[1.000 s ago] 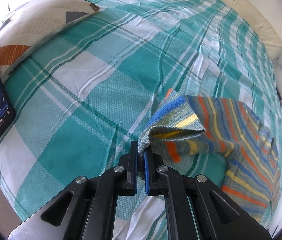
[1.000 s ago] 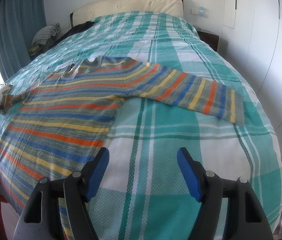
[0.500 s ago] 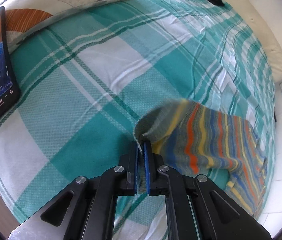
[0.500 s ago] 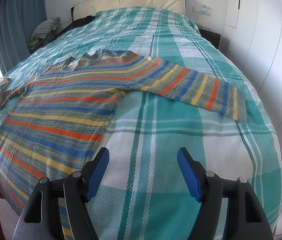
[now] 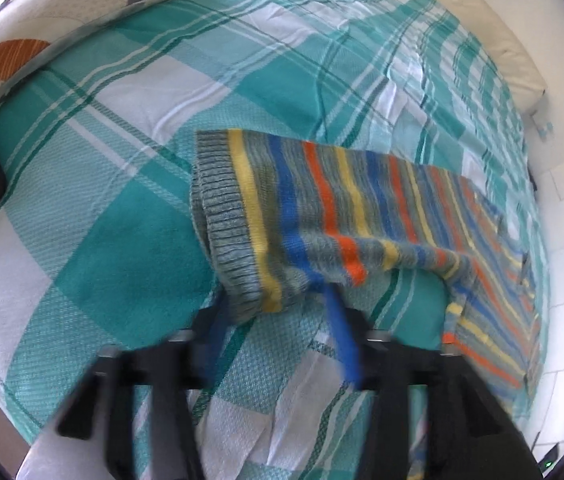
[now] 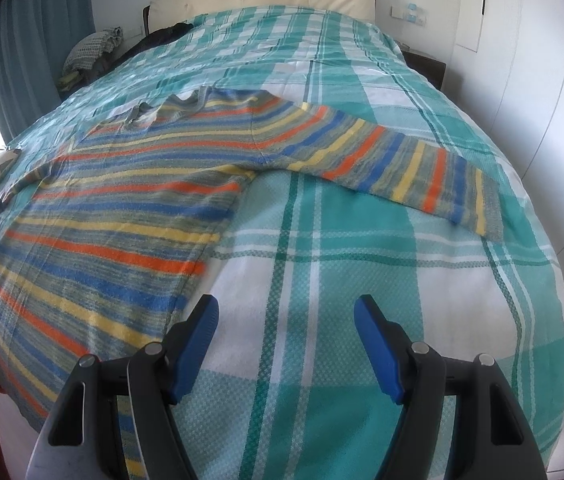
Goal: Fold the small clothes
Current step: 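Lay the sleeve flat across the bed and open the left gripper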
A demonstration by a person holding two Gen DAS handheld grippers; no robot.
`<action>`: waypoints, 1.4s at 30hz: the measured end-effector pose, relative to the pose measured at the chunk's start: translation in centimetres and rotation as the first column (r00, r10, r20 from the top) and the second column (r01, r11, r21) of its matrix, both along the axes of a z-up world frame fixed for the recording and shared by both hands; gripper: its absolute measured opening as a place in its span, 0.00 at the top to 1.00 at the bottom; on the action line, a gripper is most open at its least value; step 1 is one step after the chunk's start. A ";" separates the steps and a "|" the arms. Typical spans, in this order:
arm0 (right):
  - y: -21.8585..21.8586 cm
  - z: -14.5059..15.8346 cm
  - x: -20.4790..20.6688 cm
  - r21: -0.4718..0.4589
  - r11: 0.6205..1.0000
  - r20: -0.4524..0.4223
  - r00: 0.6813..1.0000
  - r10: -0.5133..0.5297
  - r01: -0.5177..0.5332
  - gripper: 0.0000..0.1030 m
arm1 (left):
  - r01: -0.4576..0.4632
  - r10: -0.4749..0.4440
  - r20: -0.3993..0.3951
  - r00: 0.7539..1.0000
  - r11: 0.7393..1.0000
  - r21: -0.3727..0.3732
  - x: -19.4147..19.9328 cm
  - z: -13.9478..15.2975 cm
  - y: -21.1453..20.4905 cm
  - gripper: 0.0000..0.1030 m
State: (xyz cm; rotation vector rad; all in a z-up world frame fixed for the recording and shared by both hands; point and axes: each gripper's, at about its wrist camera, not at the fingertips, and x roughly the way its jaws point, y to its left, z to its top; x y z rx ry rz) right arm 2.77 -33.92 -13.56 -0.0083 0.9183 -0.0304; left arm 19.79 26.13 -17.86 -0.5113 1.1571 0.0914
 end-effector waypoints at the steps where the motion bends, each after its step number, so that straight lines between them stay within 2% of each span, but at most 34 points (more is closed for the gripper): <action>1: 0.2 0.1 -0.1 -0.007 1.000 0.004 1.000 0.003 -0.003 0.32 | 0.014 -0.014 -0.026 1.000 1.000 0.025 0.2 -0.2 -0.5 0.93; 3: 0.3 0.3 -0.3 -0.019 1.000 0.015 1.000 0.007 -0.006 0.32 | 0.018 -0.014 -0.041 0.999 0.995 0.102 0.2 0.1 -0.7 0.94; 5: 0.3 0.5 -0.5 -0.024 1.000 0.023 1.000 0.008 -0.008 0.32 | -0.003 0.010 -0.048 0.999 0.990 0.141 0.2 0.4 0.1 0.94; 9: -0.1 0.3 -0.2 -0.006 1.000 0.015 1.000 0.004 -0.003 0.32 | -0.024 0.034 -0.070 0.997 0.990 0.141 0.4 0.3 1.4 0.94; 12: -0.3 0.4 -0.2 0.005 1.000 0.016 1.000 -0.003 0.003 0.32 | -0.005 0.021 -0.084 0.996 0.982 0.189 0.5 0.1 0.6 0.94; 15: -0.6 0.7 -0.4 0.010 1.000 0.029 1.000 -0.013 0.013 0.32 | -0.038 0.054 -0.102 0.993 0.987 0.159 0.6 -0.2 1.0 0.91; 18: -1.0 0.8 -0.5 0.018 0.999 0.032 0.999 -0.028 0.028 0.32 | -0.064 0.083 -0.108 0.991 0.983 0.170 0.1 0.4 1.2 0.71; 20: -1.2 0.8 -0.5 0.024 0.999 0.031 0.999 -0.035 0.034 0.32 | -0.059 0.083 -0.096 0.992 0.971 0.232 -0.8 1.3 0.9 0.54; 24: -0.9 0.6 -0.2 0.016 0.999 0.024 0.999 -0.029 0.029 0.32 | -0.058 0.066 -0.013 0.998 0.951 0.303 -2.1 3.7 0.3 0.47; 26: -0.6 0.4 -0.2 0.005 1.000 0.015 1.000 -0.019 0.019 0.32 | -0.057 0.042 0.052 0.998 0.942 0.332 -1.8 5.2 -0.5 0.35; 28: -0.3 0.1 0.0 -0.008 1.000 0.004 1.000 -0.007 0.007 0.32 | -0.036 -0.001 0.108 0.994 0.942 0.333 -1.2 6.5 -1.6 0.27; 30: 0.0 -0.2 -0.1 -0.020 1.000 -0.003 1.000 0.002 -0.002 0.32 | 0.001 -0.047 0.135 0.990 0.947 0.321 0.2 7.0 -2.9 0.25; 32: 0.2 -0.3 -0.1 -0.031 0.999 -0.007 1.000 0.007 -0.007 0.32 | 0.039 -0.078 0.121 0.990 0.953 0.301 2.4 6.2 -4.0 0.21; 35: 0.2 -0.4 -0.1 -0.037 0.999 -0.012 1.000 0.005 -0.005 0.32 | 0.041 -0.046 0.010 0.999 0.960 0.278 5.2 2.7 -4.1 0.20; 37: 0.0 -0.4 -0.1 -0.033 0.999 -0.013 1.000 -0.002 0.001 0.32 | 0.006 0.025 -0.092 0.995 0.947 0.321 5.6 -0.3 -2.9 0.21; 38: -0.1 -0.4 -0.2 -0.029 1.000 -0.012 1.000 -0.006 0.005 0.32 | -0.025 0.065 -0.106 0.992 0.938 0.346 5.2 -1.1 -1.7 0.18; 40: -0.4 -0.3 -0.2 -0.019 1.000 -0.007 1.000 -0.013 0.013 0.32 | -0.121 0.174 -0.093 0.980 0.902 0.414 4.1 -0.9 0.7 0.04; 41: -0.5 -0.3 -0.2 -0.015 1.000 -0.007 1.000 -0.016 0.016 0.32 | -0.154 0.209 -0.089 0.974 0.896 0.417 3.6 -0.8 1.7 0.04; 42: -0.6 -0.3 -0.1 -0.009 1.000 -0.008 1.000 -0.019 0.019 0.32 | -0.172 0.224 -0.088 0.971 0.902 0.396 3.1 -0.6 2.7 0.04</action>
